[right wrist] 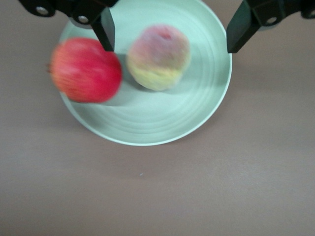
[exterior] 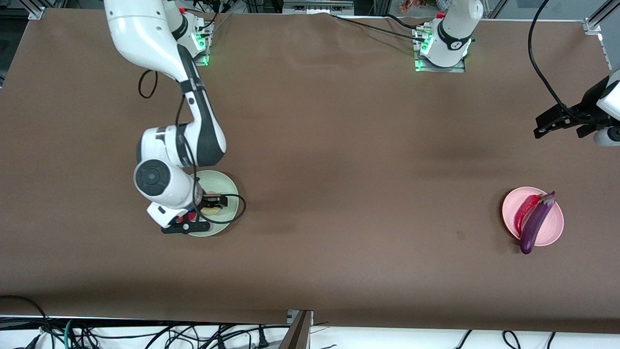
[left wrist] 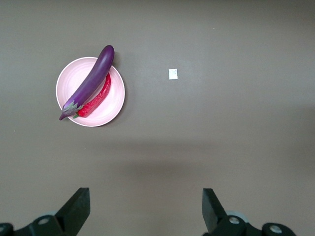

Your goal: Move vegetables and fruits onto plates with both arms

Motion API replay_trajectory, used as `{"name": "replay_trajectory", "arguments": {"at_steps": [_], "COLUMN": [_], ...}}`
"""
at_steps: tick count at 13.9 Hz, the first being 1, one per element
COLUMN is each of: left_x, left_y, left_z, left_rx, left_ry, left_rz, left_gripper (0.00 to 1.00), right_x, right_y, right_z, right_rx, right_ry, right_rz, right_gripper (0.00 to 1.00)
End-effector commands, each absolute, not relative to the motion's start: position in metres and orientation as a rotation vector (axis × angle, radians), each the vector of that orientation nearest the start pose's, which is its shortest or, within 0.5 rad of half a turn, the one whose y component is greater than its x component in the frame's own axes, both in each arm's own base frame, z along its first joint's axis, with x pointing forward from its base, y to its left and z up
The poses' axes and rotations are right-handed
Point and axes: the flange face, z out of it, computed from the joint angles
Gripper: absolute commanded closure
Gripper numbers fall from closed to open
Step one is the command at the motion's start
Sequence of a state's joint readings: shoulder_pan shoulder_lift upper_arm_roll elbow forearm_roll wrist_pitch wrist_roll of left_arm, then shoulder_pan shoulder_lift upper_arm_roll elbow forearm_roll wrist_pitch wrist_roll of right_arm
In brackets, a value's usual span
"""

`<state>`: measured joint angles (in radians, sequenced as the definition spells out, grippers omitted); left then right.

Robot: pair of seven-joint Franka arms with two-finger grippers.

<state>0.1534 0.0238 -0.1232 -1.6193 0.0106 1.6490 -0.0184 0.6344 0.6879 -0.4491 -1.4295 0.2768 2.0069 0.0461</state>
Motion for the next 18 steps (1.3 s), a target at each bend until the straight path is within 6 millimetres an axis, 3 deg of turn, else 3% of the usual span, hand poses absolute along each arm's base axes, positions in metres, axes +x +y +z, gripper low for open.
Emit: {"name": "replay_trajectory", "arguments": {"at_steps": [1,4,5,7,9,11,14,17,18], "left_x": [0.571,0.571,0.571,0.571,0.572,0.572,0.572,0.572,0.572], "left_y": [0.019,0.017,0.017,0.016,0.013,0.011,0.01,0.011,0.013], "left_z": [0.601,0.601,0.601,0.601,0.601,0.602,0.602,0.599,0.599], "left_rx": [-3.12,-3.12,-3.12,-3.119,-3.119,-3.118,-3.118,-3.121,-3.122], "left_ry": [-0.075,-0.07,-0.07,-0.07,-0.065,-0.058,-0.055,-0.06,-0.067], "left_rz": [-0.008,-0.008,-0.008,-0.008,-0.008,-0.015,-0.013,-0.006,-0.006], "left_gripper": [0.0,0.0,0.0,0.0,0.0,0.0,0.0,0.0,0.0], "right_x": [0.675,0.669,0.663,0.653,0.641,0.628,0.613,0.603,0.6], "right_y": [0.164,0.115,0.097,0.087,0.063,0.045,0.05,0.046,0.034], "right_z": [0.376,0.438,0.451,0.48,0.518,0.532,0.549,0.583,0.586], "right_rx": [-3.137,-3.133,-3.131,-3.125,-3.117,-3.08,-3.202,-3.2,-3.2], "right_ry": [-0.224,-0.147,-0.106,-0.07,-0.055,-0.094,-0.242,-0.254,-0.223], "right_rz": [0.105,0.135,0.198,0.284,0.276,0.328,0.333,0.182,0.151], "right_gripper": [0.0,0.0,0.0,0.0,0.0,0.0,0.0,0.0,0.0]}}
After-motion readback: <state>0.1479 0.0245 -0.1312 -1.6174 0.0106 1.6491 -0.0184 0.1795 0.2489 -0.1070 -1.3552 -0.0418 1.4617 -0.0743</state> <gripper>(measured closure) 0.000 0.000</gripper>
